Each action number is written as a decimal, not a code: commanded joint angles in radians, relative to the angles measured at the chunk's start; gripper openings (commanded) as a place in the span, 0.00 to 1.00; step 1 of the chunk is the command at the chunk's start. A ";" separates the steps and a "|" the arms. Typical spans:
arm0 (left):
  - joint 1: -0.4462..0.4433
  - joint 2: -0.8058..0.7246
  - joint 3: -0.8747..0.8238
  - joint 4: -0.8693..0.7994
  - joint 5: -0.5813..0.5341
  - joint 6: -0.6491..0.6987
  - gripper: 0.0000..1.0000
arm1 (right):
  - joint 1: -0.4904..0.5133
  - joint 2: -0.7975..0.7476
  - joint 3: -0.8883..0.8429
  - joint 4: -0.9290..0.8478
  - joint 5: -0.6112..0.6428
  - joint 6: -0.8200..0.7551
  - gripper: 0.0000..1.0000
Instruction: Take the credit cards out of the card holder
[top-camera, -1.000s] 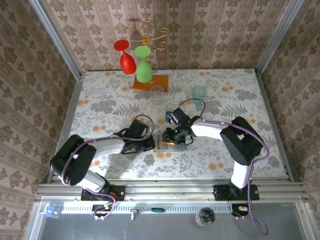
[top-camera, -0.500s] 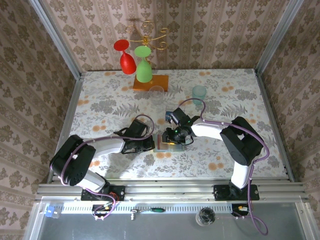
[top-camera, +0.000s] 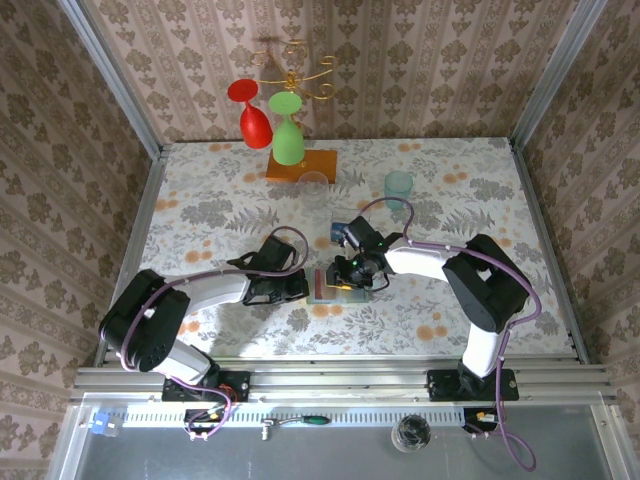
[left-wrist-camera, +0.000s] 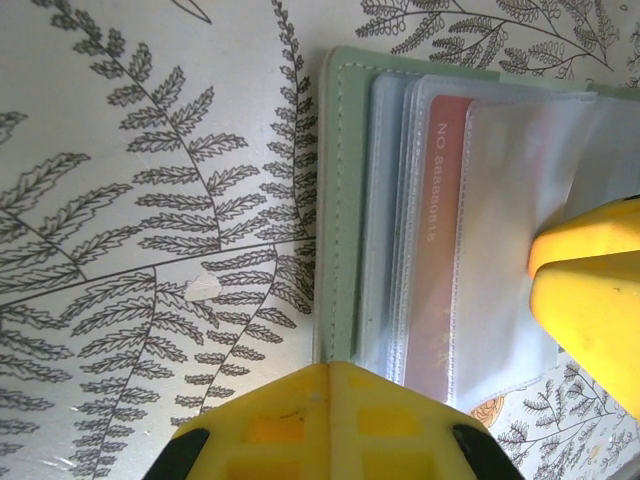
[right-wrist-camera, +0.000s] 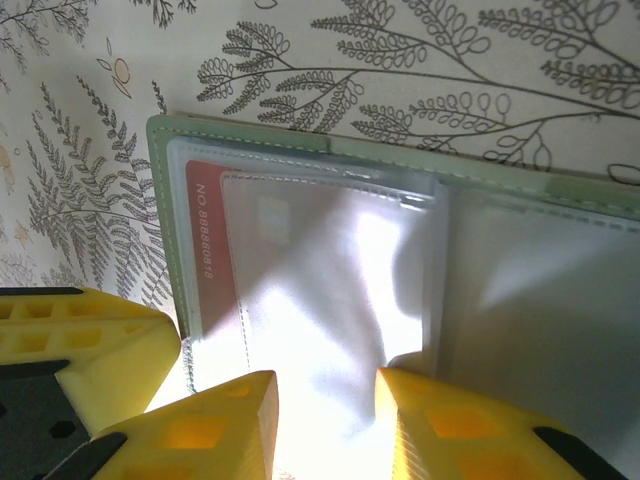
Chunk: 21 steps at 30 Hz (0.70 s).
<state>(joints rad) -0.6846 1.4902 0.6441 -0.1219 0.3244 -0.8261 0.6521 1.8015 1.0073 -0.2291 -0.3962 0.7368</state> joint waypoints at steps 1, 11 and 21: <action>0.004 -0.002 0.015 -0.022 -0.001 0.012 0.04 | -0.006 -0.028 -0.025 0.007 0.022 -0.006 0.32; 0.005 -0.078 0.043 -0.041 -0.031 0.006 0.10 | -0.015 -0.016 -0.056 0.059 -0.003 0.007 0.32; 0.005 -0.072 0.086 0.010 0.005 -0.026 0.17 | -0.029 -0.016 -0.086 0.094 -0.008 0.010 0.29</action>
<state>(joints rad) -0.6846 1.4124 0.7017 -0.1326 0.3115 -0.8333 0.6327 1.7924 0.9466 -0.1379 -0.4202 0.7406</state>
